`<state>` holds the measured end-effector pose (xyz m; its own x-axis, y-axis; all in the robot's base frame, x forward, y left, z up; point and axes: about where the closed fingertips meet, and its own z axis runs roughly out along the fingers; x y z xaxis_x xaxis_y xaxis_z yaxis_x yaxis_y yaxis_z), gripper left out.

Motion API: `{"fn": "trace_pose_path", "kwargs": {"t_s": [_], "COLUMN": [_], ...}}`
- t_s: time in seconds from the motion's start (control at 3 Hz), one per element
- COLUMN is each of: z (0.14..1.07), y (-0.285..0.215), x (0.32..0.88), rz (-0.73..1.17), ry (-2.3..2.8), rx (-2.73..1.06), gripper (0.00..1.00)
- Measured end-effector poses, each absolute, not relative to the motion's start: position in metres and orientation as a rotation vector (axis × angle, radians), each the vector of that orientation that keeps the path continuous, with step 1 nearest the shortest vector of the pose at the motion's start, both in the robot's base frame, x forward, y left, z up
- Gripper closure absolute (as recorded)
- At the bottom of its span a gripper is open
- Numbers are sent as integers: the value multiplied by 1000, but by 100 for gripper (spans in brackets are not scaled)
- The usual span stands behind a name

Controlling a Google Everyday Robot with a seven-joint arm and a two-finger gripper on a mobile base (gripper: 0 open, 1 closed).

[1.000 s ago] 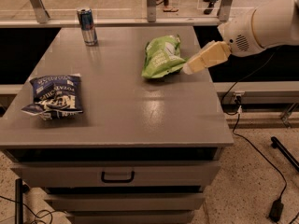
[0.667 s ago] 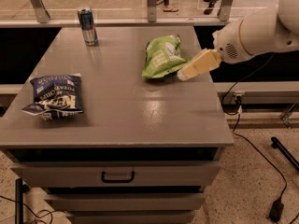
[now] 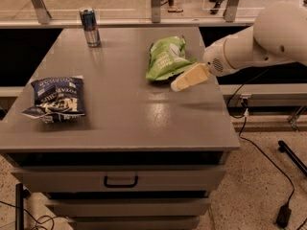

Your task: Move green rice chip bag near redbull can

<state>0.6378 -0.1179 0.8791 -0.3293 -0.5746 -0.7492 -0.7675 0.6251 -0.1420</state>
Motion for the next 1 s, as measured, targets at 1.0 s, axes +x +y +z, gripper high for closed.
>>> {"fn": "trace_pose_path", "kwargs": {"t_s": [1.0], "z": [870], "y": [-98], "x": [690], "rz": [277], "ry": [1949], "rx": [-1036], "gripper": [0]}}
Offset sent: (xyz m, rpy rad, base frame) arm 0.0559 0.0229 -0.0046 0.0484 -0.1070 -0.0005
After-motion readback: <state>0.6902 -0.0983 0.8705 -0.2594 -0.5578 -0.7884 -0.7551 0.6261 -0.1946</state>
